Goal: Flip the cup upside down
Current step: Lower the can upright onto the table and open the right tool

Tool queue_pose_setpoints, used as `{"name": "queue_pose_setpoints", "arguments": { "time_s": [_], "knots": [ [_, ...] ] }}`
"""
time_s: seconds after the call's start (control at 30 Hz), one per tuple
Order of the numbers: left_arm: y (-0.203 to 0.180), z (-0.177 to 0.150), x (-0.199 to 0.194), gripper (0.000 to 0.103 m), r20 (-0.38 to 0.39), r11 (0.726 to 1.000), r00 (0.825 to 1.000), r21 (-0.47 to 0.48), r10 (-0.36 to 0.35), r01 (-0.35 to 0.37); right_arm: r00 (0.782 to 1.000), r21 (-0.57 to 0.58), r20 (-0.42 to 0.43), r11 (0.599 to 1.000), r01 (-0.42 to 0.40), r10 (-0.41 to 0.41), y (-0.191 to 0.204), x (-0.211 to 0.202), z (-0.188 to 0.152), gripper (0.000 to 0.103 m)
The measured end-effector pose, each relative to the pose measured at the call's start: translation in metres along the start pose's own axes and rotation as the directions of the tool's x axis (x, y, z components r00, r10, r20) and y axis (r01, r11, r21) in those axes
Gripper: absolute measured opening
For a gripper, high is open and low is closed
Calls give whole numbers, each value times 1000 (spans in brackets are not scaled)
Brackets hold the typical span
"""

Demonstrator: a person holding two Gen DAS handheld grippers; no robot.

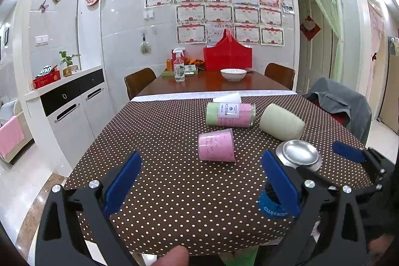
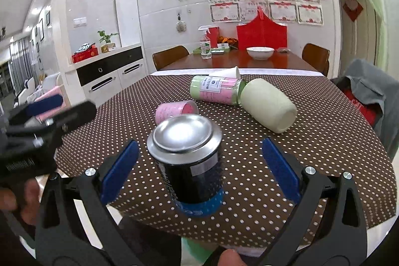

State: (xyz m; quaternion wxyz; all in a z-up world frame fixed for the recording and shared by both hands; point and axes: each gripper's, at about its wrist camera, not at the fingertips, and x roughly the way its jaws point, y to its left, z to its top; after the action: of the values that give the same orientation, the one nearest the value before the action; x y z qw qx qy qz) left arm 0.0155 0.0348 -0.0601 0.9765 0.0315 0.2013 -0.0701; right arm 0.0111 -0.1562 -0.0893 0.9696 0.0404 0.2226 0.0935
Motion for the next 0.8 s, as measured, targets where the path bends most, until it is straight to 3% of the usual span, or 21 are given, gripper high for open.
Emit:
{"name": "queue_pose_setpoints", "arguments": {
  "time_s": [0.4, 0.8],
  "knots": [
    [-10, 17, -52, 96, 110, 999, 993, -18, 30, -28, 996, 93, -12, 992, 86, -85, -19, -39, 16, 97],
    [-20, 9, -68, 96, 115, 997, 990, 17, 78, -81, 989, 100, 22, 984, 146, -149, -23, -63, 16, 97]
  ]
}}
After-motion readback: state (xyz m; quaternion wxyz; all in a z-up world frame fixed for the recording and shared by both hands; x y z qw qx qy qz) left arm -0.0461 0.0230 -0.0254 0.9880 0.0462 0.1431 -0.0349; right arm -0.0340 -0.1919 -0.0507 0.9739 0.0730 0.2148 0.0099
